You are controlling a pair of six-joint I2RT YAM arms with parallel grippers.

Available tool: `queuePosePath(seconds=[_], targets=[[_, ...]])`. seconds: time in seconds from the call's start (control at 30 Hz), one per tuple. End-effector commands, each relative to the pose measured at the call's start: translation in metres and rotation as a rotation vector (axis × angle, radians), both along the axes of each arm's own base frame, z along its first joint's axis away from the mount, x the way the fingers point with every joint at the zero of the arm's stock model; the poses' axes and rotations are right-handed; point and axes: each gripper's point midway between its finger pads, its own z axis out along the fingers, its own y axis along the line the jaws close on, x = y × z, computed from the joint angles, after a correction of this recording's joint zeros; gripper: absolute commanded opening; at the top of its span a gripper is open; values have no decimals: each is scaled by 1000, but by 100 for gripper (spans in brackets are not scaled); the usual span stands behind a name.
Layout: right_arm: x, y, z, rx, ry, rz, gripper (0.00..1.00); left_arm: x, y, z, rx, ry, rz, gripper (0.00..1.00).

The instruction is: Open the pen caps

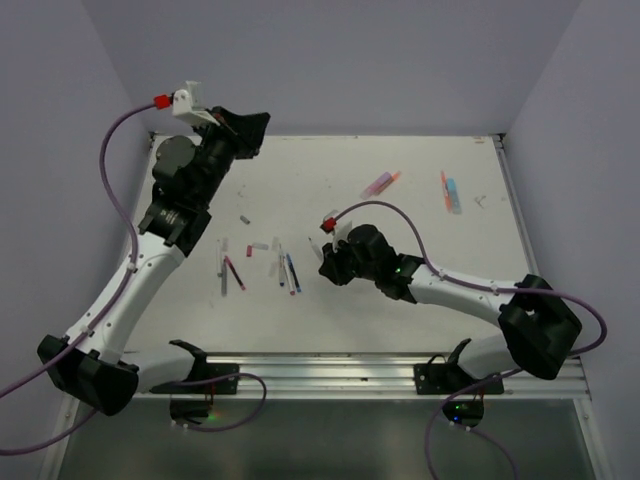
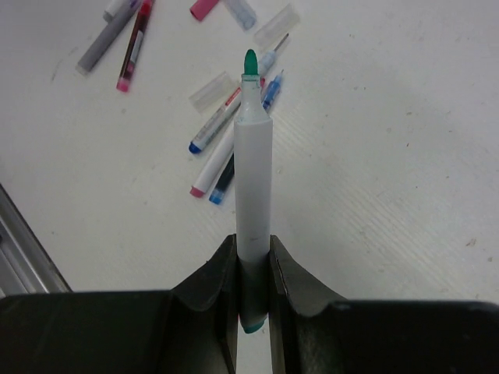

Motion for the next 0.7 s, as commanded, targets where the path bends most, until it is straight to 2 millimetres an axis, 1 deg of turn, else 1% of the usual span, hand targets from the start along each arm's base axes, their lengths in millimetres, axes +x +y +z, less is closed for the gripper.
queuePosePath(seconds=[0.0, 0.03, 0.07, 0.1, 0.13, 0.2, 0.23, 0.3, 0.33, 0.37, 0.4, 0.43, 0.5, 0.53, 0.57, 0.63, 0.67], targets=[[11, 1, 18, 37, 30, -111, 0, -10, 6, -115, 176, 323, -9, 0], [15, 0, 15, 31, 33, -136, 0, -15, 8, -151, 214, 400, -11, 0], [14, 2, 12, 34, 48, -141, 0, -22, 6, -168, 231, 438, -36, 0], [15, 5, 12, 62, 69, -161, 0, -28, 9, -189, 256, 495, -39, 0], [15, 5, 5, 60, 94, -178, 0, -35, 10, -218, 285, 557, -54, 0], [16, 10, 0, 89, 136, -213, 0, -45, 13, -253, 334, 646, -65, 0], [17, 11, -6, 84, 154, -225, 1, -50, 17, -274, 360, 694, -60, 0], [17, 16, -11, 87, 173, -236, 2, -57, 24, -300, 400, 762, -46, 0], [19, 18, -11, 88, 174, -237, 3, -62, 28, -317, 426, 803, -38, 0], [18, 19, -16, 80, 182, -236, 3, -65, 29, -326, 437, 824, -39, 0], [21, 19, -16, 80, 172, -250, 3, -65, 35, -333, 447, 836, -9, 0], [22, 20, -17, 77, 173, -255, 4, -69, 37, -347, 462, 868, -7, 1], [25, 20, -26, 58, 187, -275, 5, -67, 41, -358, 471, 880, 19, 1], [27, 23, -27, 55, 190, -276, 5, -69, 43, -370, 486, 909, 24, 1], [27, 20, -41, 19, 213, -293, 6, -67, 43, -375, 489, 913, 26, 1], [30, 25, -44, 8, 221, -296, 6, -66, 45, -391, 503, 952, 40, 1], [29, 28, -48, 0, 232, -296, 6, -65, 46, -395, 508, 960, 47, 1]])
